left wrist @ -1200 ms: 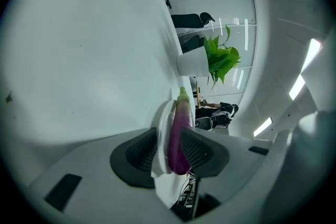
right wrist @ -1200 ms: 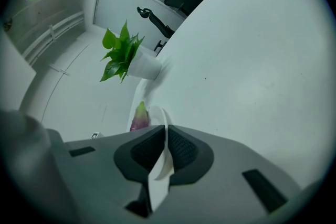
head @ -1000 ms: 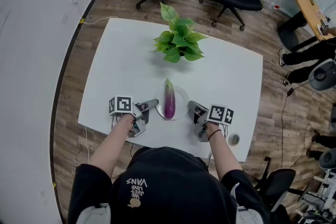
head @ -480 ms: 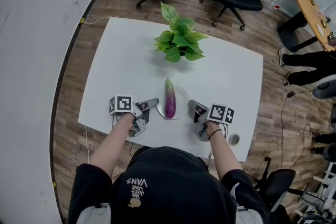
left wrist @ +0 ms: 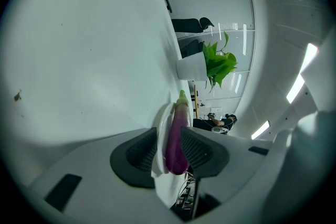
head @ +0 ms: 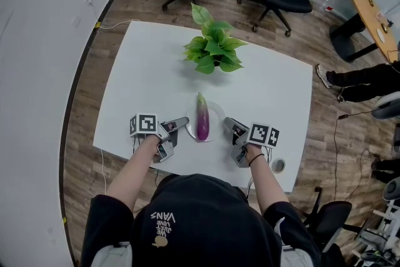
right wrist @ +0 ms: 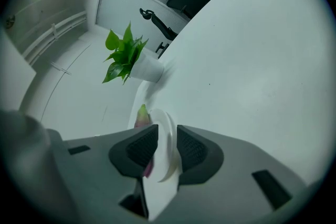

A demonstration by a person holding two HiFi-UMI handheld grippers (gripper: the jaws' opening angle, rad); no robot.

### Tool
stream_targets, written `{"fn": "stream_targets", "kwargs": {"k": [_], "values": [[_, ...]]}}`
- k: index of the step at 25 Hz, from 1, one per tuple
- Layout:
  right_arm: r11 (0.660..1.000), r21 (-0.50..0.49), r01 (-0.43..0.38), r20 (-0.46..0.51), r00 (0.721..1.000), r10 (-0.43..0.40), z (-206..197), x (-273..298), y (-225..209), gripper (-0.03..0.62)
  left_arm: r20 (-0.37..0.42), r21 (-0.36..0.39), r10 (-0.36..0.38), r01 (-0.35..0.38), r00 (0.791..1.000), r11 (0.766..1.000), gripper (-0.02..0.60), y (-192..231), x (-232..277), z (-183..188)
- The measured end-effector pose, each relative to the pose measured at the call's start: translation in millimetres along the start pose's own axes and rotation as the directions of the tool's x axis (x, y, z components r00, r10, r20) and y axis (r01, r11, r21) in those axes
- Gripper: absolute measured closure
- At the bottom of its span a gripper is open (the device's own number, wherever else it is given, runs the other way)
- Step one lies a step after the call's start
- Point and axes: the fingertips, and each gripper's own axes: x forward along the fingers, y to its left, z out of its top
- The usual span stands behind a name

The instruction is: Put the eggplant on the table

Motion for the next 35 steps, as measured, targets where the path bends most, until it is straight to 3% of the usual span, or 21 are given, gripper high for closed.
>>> {"fn": "stream_targets", "kwargs": {"k": [4,8,17,26,30,35], "values": [[1.0,-0.026,0.003,0.002,1.0,-0.003,-1,0,2,0.493,0.004,0.02,-0.003,0.003,1.0,1.0,0.451,-1,0,1],[0.994,-0.101,0.041,0.019,0.999,-0.039,1,-4,5,0.493,0.03,0.127,-0.004,0.0,1.0,0.992,0.451,-14,-3,2],[0.968,-0.249,0.03,0.083,0.997,-0.01,8,-12,33,0.521,0.105,0.343,0.001,-0.038,0.994,0.939,0.46,-40,-8,3],[0.933,-0.356,0.044,0.15,0.989,0.011,13,-28,54,0.563,0.191,0.543,-0.027,-0.082,0.981,0.836,0.526,-69,-23,7],[0.903,-0.423,0.077,0.2,0.98,0.01,14,-38,65,0.572,0.219,0.629,-0.045,-0.106,0.975,0.77,0.555,-82,-29,2],[0.859,-0.5,0.106,0.246,0.969,0.024,11,-50,78,0.576,0.245,0.68,-0.071,-0.12,0.967,0.724,0.566,-94,-35,-5]]}}
